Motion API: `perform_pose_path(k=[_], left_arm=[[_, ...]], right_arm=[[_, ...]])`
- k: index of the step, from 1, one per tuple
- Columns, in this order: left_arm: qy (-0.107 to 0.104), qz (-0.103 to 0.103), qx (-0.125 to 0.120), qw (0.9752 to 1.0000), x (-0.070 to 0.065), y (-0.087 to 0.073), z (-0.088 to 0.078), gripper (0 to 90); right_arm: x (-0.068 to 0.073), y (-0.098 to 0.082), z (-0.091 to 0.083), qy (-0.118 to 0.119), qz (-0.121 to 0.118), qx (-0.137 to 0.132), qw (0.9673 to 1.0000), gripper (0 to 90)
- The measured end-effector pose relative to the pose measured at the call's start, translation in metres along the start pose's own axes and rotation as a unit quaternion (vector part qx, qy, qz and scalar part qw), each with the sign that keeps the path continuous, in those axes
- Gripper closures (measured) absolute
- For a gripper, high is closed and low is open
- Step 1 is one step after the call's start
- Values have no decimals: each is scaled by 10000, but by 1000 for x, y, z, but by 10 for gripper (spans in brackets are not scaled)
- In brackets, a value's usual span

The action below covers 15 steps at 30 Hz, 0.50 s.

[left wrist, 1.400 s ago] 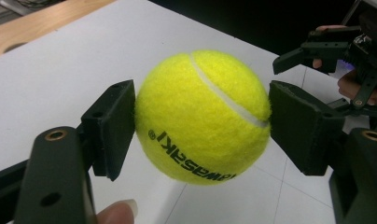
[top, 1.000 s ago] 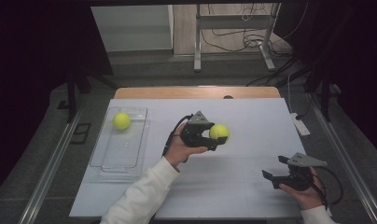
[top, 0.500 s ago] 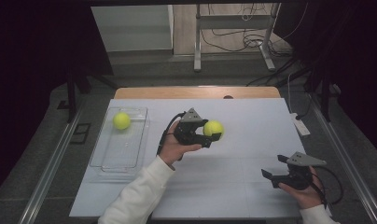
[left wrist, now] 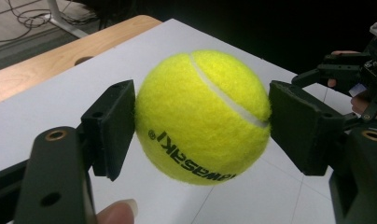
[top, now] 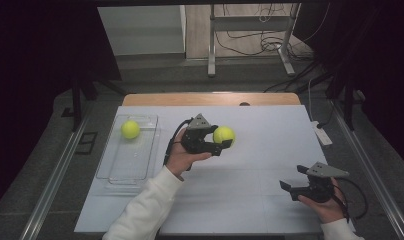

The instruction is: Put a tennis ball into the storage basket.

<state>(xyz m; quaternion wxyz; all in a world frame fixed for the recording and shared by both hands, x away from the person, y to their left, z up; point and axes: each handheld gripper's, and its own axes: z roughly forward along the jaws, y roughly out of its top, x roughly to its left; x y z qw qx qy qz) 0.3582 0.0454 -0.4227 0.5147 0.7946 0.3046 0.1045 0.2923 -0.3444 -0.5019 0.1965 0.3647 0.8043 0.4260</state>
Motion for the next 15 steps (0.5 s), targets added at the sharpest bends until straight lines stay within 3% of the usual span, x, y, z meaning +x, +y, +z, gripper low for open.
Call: perform_pose_path(k=[15], left_arm=[[152, -102, -122, 9998, 8, 0, -15, 270]], right_arm=[[0, 0, 1, -37, -1, 5, 10000, 106]])
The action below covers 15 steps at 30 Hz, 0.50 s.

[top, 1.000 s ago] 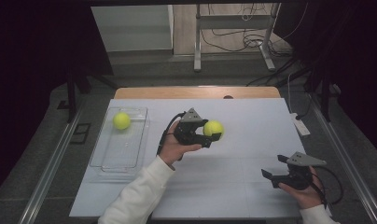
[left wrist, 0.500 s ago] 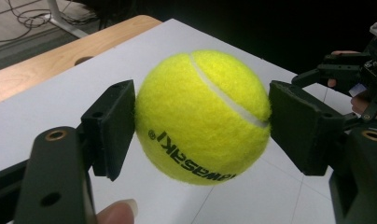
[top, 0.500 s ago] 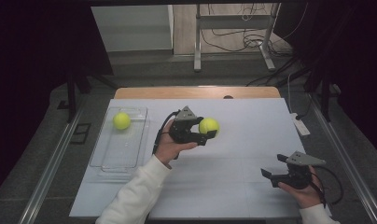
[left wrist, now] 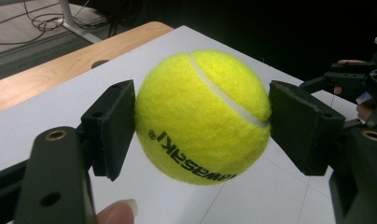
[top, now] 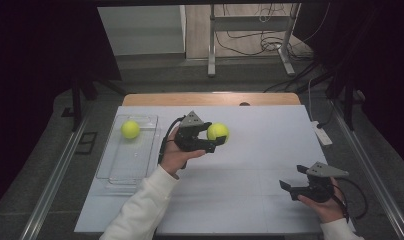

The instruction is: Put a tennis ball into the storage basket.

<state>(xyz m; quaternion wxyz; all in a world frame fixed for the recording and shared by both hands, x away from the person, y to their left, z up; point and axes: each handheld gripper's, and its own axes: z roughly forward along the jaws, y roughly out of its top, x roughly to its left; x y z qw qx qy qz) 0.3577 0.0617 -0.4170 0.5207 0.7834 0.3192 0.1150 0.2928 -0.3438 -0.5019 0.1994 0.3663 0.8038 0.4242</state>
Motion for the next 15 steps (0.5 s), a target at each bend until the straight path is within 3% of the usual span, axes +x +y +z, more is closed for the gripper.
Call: perform_pose_path(k=[15], left_arm=[[150, -91, -118, 9998, 8, 0, -15, 270]], right_arm=[[0, 0, 0, 0, -4, 2, 10000, 107]])
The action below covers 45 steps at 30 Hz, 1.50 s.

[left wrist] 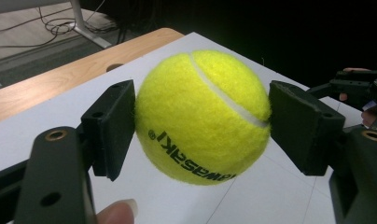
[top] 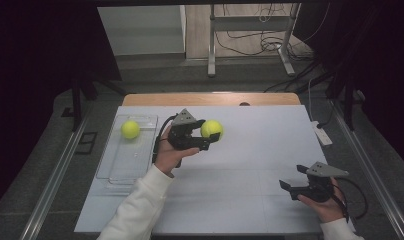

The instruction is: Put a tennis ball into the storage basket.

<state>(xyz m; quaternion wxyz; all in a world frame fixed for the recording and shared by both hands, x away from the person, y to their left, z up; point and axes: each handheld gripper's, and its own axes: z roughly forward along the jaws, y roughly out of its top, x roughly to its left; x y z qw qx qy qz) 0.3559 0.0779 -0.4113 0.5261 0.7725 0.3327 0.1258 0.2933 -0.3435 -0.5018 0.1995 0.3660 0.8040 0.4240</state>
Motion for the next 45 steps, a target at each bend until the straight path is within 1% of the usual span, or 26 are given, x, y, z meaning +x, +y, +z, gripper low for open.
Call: perform_pose_path(k=[9, 23, 45], left_arm=[[60, -44, -34, 10000, 4, 0, -6, 270], [209, -120, -96, 9997, 10, 0, -16, 270], [451, -251, -221, 9984, 23, -1, -32, 270]], right_arm=[[0, 0, 0, -3, -1, 4, 10000, 107], [0, 0, 0, 0, -4, -6, 10000, 107], [0, 0, 0, 4, -7, -8, 10000, 107]])
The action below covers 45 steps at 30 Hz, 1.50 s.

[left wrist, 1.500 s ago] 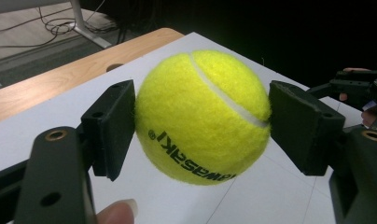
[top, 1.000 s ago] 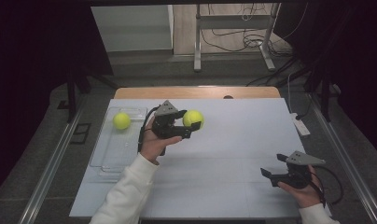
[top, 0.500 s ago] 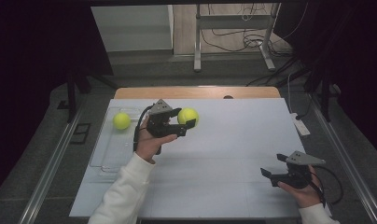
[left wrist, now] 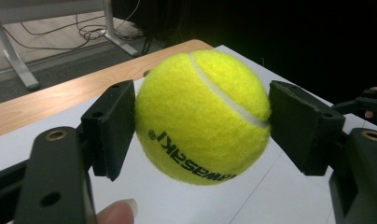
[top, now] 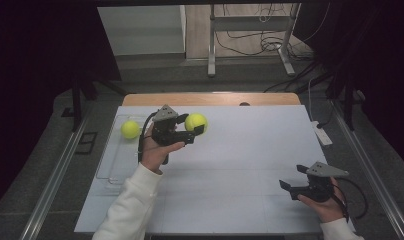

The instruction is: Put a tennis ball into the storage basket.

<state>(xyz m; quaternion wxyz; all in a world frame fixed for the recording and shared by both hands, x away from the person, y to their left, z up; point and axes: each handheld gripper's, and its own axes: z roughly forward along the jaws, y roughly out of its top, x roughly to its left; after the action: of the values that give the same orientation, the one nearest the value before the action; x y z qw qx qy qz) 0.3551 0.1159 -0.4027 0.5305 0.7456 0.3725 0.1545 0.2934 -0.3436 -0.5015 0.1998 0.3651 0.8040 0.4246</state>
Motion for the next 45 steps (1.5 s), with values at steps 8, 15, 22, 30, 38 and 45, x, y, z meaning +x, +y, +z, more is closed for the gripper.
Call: perform_pose_path(k=[8, 15, 22, 30, 38, 45], left_arm=[[140, -36, -27, 9999, 6, -1, -5, 270], [229, -53, -65, 9997, 9, -1, -9, 270], [268, -90, -79, 9996, 11, -2, -12, 270], [321, -128, -112, 9993, 14, -2, -17, 270], [371, -141, -115, 9991, 16, -4, -21, 270], [429, -188, -146, 9988, 20, -5, -26, 270]], right_arm=[[0, 0, 0, 5, -1, -1, 10000, 107], [0, 0, 0, 6, -5, 0, 10000, 107], [0, 0, 0, -1, -7, 1, 10000, 107], [0, 0, 0, -5, -7, 3, 10000, 107], [-1, 0, 0, 5, -1, -7, 10000, 107], [-1, 0, 0, 4, 4, -7, 10000, 107]])
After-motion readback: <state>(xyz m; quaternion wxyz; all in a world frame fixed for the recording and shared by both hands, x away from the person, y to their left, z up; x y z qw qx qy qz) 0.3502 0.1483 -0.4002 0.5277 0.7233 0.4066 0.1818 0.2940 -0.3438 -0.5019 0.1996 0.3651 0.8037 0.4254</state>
